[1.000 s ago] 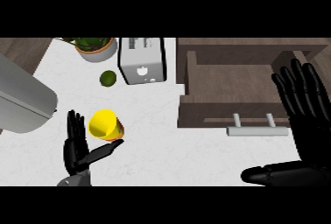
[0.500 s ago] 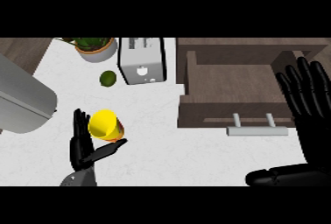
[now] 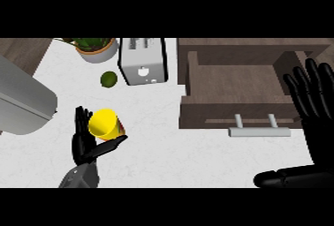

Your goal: Pick up the cup, place it into the drawer and close the drawer

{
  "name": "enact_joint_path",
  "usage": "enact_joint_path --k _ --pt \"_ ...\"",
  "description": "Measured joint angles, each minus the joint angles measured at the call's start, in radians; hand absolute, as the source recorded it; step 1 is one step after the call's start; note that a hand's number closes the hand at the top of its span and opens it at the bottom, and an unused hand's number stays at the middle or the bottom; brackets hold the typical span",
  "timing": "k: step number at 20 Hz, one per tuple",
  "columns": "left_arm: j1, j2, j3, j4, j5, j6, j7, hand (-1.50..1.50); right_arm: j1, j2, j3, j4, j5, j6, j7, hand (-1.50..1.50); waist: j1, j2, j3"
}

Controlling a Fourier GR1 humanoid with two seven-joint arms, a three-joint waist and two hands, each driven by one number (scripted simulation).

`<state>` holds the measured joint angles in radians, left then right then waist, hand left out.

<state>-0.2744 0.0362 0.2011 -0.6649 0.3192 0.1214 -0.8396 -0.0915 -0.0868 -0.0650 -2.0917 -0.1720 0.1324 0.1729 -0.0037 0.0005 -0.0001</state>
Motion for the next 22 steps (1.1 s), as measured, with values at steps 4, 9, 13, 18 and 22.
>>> enact_joint_path --k 4,9,13,18,22 --pt "-0.018 0.006 0.011 0.071 0.016 -0.076 -0.046 -1.50 0.006 -0.003 -0.001 0.003 -0.006 0.008 0.000 -1.50 -0.001 0.000 0.000" --pt "-0.067 0.009 0.020 0.147 0.033 -0.168 -0.084 1.50 -0.026 0.003 0.015 -0.021 0.007 -0.020 0.050 -1.50 -0.002 0.001 -0.001" --pt "-0.110 0.021 0.032 0.221 0.039 -0.238 -0.123 1.50 -0.020 0.003 0.014 -0.015 0.012 -0.018 0.041 -1.50 -0.004 0.002 -0.001" --pt "-0.148 0.020 0.035 0.265 0.021 -0.237 -0.181 1.50 -0.026 0.006 0.016 0.021 0.021 -0.009 0.007 -1.50 -0.004 0.002 -0.001" --pt "-0.158 0.023 0.046 0.259 0.013 -0.199 -0.211 1.50 0.001 0.006 0.022 -0.021 0.019 -0.009 0.019 -1.50 -0.005 0.002 -0.001"
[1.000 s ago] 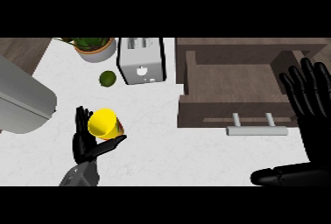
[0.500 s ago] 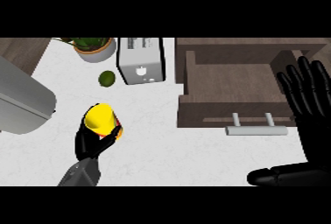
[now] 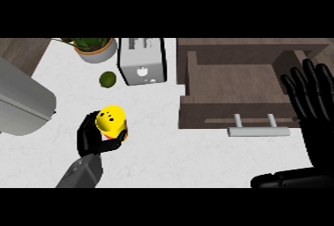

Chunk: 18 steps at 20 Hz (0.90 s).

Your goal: Pick up the cup, place it into the drawer and close the drawer

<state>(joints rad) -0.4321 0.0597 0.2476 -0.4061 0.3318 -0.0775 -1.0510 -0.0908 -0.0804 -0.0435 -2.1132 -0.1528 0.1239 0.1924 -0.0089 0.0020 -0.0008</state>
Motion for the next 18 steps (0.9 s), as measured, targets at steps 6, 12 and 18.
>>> enact_joint_path --k 6,12,18 --pt "0.040 0.042 -0.033 -0.046 -0.032 -0.033 0.001 1.50 0.002 -0.013 -0.022 0.011 -0.014 0.013 -0.008 -1.50 0.005 -0.002 0.001" --pt "0.078 0.067 -0.075 -0.157 -0.039 -0.092 0.034 1.50 0.010 -0.012 -0.023 -0.004 -0.017 0.011 0.001 -1.50 0.009 -0.004 0.001" --pt "0.114 0.083 -0.141 -0.382 -0.036 -0.139 0.136 1.50 0.013 -0.002 -0.016 0.010 0.004 0.001 -0.008 -1.50 0.017 -0.006 0.002"
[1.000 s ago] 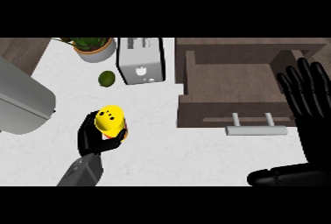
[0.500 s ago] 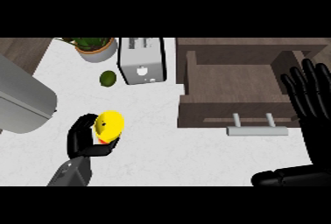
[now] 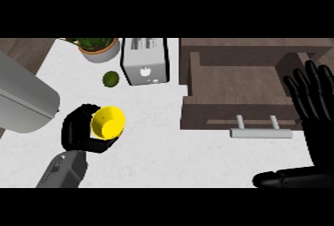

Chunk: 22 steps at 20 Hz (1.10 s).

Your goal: Pick up the cup, place it into the drawer and close the drawer

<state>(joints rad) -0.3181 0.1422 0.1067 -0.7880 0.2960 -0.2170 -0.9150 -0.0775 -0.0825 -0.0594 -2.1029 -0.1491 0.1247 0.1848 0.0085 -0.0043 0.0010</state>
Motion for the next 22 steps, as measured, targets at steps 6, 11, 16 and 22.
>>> enact_joint_path --k 6,11,16,22 --pt "0.025 -0.027 -0.076 -0.305 0.020 0.028 0.211 1.50 -0.008 -0.015 -0.018 -0.016 -0.023 0.002 0.032 -1.50 0.002 -0.002 0.000" --pt "-0.028 -0.066 -0.108 -0.496 0.039 0.122 0.404 1.50 0.005 -0.016 -0.022 -0.008 -0.026 0.014 0.016 -1.50 -0.004 0.000 0.000" --pt "-0.090 -0.090 -0.132 -0.630 0.031 0.212 0.558 1.50 -0.023 -0.021 -0.031 0.002 -0.025 0.006 0.027 -1.50 -0.007 0.002 -0.001" --pt "-0.246 -0.105 -0.138 -0.653 -0.014 0.312 0.692 1.50 -0.025 -0.015 -0.024 0.032 -0.008 0.011 -0.006 -1.50 -0.011 0.003 -0.001"
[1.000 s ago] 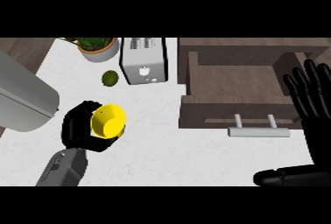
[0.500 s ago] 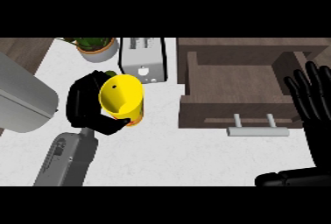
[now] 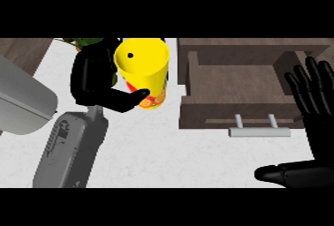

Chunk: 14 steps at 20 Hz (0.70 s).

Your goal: Pick up the cup, place it into the drawer and close the drawer

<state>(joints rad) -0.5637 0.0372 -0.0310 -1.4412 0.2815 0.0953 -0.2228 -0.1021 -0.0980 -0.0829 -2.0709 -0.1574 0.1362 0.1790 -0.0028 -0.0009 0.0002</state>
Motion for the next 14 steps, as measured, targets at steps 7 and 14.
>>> enact_joint_path --k 7,14 --pt "-0.162 -0.024 -0.009 0.084 -0.060 0.072 0.067 1.50 0.016 0.001 0.001 -0.004 0.000 0.007 -0.008 -1.50 -0.004 0.001 0.000" --pt "-0.342 -0.035 -0.032 0.276 -0.071 0.133 0.074 1.50 0.027 -0.001 -0.009 0.010 -0.010 0.021 -0.036 -1.50 -0.011 0.002 0.000"
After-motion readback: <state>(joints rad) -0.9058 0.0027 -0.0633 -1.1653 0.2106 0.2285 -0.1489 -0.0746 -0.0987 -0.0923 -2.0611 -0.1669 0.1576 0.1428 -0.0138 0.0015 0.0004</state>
